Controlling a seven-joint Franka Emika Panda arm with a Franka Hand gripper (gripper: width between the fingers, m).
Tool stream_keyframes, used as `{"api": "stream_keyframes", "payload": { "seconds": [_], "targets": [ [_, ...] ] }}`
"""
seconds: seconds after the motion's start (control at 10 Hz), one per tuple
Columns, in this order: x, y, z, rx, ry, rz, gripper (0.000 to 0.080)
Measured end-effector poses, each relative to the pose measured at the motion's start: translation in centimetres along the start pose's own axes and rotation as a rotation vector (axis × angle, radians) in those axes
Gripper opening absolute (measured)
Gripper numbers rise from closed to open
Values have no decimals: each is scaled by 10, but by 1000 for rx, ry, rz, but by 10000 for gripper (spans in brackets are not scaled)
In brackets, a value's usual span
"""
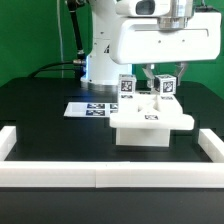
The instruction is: Assemble chair
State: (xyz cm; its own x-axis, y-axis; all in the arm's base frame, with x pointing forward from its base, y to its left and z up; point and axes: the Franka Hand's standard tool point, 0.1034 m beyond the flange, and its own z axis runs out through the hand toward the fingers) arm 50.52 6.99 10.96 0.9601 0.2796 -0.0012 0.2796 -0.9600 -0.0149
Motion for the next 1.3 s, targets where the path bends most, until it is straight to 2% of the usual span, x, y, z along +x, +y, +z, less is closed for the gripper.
{"api": "stream_keyframes", "payload": {
  "seconds": [0.4, 1.3],
  "targets": [
    [0, 0, 0, 0, 0, 61, 285],
    [0, -1, 0, 3, 0, 683, 285]
  ]
}}
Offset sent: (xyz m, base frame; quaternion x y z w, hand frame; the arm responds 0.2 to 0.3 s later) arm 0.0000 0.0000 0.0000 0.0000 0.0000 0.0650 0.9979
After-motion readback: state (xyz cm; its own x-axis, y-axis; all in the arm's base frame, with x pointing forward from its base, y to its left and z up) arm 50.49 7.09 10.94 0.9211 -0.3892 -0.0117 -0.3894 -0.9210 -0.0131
